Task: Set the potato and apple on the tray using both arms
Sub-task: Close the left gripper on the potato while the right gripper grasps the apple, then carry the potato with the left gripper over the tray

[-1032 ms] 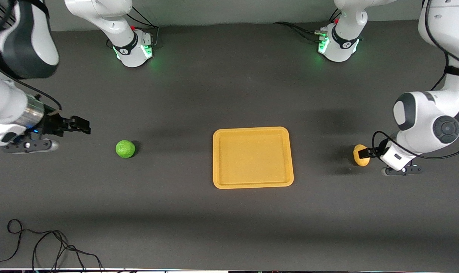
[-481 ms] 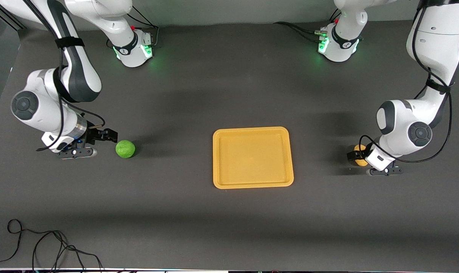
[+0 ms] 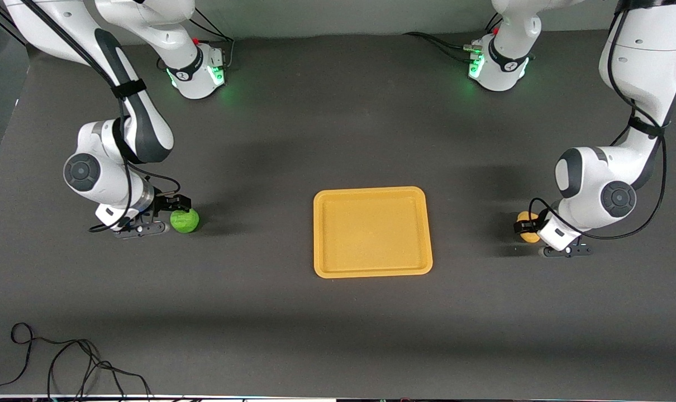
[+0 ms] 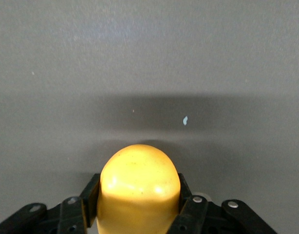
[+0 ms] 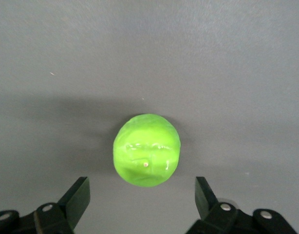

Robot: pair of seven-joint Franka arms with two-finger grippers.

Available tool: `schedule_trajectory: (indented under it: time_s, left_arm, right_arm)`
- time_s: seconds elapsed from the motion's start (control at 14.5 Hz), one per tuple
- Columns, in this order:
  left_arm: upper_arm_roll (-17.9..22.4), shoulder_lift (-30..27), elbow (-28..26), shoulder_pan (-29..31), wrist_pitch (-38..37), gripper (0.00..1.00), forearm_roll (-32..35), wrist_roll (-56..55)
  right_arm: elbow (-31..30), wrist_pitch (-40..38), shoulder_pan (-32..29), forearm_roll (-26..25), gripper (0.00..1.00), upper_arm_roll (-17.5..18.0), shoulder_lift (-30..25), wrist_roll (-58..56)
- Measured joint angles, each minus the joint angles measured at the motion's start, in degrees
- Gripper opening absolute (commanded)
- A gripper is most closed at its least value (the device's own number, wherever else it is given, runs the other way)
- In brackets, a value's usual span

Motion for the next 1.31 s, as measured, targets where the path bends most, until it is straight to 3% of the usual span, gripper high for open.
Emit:
schedule_trajectory:
  time_s: [0.34,0.76,1.1,1.31]
  left_arm:
    - [-0.18,-2.89,2.83,-0.02,-7.36,0.0,0.23,0.04]
    - [-0.94,-12.43,15.62,-1.07,-31.42,0.0,1.99,0.05]
    - [-3.32,-15.81,20.53,-1.25,-34.52,0.0,1.84,0.02]
    - [-6.44,-17.61,22.48,-1.77,-36.06,0.0,0.87,-1.9]
  right_arm:
    - [-0.17,3.26,-0.01,-0.23,0.96,-0.05,4.61,0.0]
    - [-0.3,3.78,-0.03,-0.29,0.95,-0.86,5.65,0.0]
    - [-0.14,4.05,-0.03,-0.3,0.87,-0.95,6.33,0.21]
    - [0.04,4.23,-0.04,-0.3,0.76,-0.99,6.74,1.67]
